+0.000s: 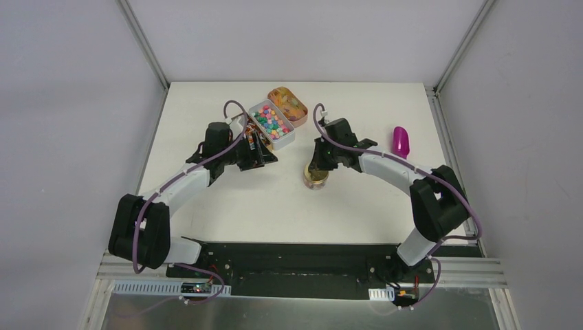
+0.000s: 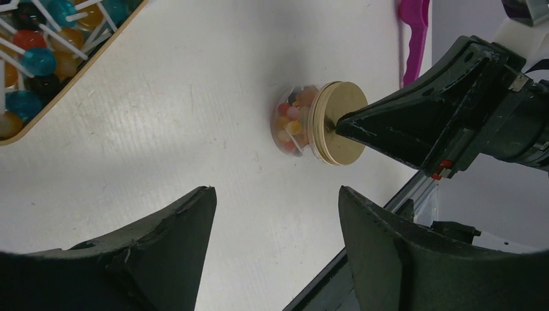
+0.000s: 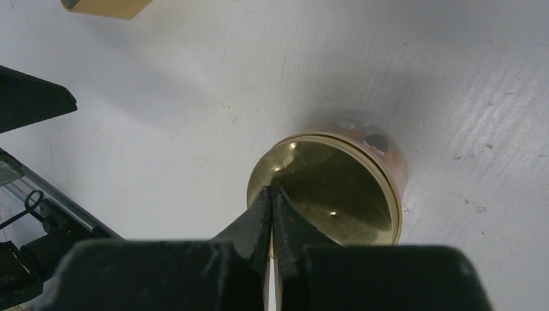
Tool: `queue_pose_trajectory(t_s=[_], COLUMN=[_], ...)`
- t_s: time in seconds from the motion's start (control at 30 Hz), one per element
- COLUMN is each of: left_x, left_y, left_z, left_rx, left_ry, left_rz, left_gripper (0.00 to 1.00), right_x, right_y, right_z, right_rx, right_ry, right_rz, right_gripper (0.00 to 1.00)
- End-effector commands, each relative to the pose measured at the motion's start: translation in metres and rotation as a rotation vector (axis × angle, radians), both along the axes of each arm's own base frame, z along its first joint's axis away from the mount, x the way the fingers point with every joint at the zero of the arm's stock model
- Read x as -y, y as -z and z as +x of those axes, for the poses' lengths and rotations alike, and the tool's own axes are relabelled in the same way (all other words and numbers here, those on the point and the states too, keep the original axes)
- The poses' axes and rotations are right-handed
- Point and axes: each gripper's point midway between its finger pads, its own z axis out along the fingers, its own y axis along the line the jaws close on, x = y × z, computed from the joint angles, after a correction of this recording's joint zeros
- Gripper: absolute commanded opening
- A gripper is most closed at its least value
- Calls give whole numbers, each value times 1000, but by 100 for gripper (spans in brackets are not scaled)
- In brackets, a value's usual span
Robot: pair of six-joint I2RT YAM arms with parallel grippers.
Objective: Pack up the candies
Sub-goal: Adjust the bottle lid on the packing bottle.
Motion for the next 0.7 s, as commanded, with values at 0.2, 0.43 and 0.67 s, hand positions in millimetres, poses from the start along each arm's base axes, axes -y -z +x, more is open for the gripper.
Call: queue_pose_trajectory(t_s=[0.2,0.43,0.67], left_x=[33,54,81], left_y=[-20,-18,-1], left_z=[18,26,24], left_rx=[82,96,72], left_ry=[28,60,122], left_rz=[-66,-69,-65], left_gripper=[70,67,64], right_x=[19,54,66], right_y=[-48,-43,-30], right_z=[14,11,4], right_rx=[99,85,34], right_ry=[45,98,92], right_rz=[18,7,9], right_gripper=[20,31,34])
